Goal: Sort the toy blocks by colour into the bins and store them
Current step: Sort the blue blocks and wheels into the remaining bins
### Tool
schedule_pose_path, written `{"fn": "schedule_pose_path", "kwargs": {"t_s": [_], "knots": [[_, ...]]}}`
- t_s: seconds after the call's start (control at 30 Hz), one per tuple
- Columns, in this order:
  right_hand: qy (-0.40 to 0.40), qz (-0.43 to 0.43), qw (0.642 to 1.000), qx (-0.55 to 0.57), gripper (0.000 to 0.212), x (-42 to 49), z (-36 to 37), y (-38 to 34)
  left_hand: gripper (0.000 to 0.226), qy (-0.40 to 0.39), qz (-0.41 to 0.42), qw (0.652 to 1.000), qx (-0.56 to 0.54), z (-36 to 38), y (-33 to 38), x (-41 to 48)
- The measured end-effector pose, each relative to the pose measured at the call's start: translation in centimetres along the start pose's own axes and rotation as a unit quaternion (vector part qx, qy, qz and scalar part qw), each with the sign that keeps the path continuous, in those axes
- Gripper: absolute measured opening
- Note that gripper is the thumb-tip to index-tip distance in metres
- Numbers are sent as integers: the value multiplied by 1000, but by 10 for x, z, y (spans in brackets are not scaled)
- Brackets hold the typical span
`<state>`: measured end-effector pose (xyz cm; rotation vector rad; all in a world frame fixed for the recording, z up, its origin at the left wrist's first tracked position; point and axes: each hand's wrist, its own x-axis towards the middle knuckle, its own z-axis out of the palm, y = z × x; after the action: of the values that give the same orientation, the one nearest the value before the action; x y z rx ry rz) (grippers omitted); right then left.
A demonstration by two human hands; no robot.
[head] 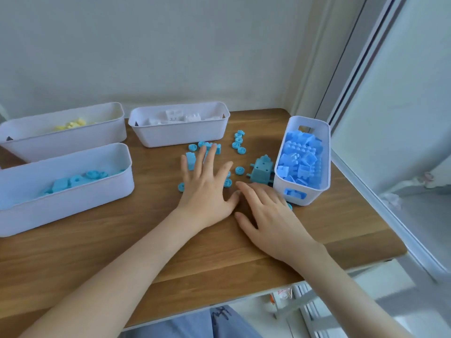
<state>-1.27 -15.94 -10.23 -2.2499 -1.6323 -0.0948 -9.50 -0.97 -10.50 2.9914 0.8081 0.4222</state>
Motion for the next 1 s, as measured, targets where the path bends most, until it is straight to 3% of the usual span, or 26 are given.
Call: {"fn": "schedule_pose_path", "kwargs": {"t_s": [0.4,0.5,0.6,0.77,1.0], "knots": [[19,9,1000,13,48,0,0,-1,57,-23,52,993,-100,0,-5,-12],[40,23,999,9,42,-2,0,-3,43,8,40,993,-114,3,-4,-12],[86,34,996,-14,35,-1,0,-4,24,41,33,994,-96,3,-4,-11],[201,84,976,-15,18,-10,-2,-2,16,45,60,994,-84,-1,-3,-14],[142,149,975,-84,46,-10,8,2,37,27,74,997,-4,-4,6,-17]]}}
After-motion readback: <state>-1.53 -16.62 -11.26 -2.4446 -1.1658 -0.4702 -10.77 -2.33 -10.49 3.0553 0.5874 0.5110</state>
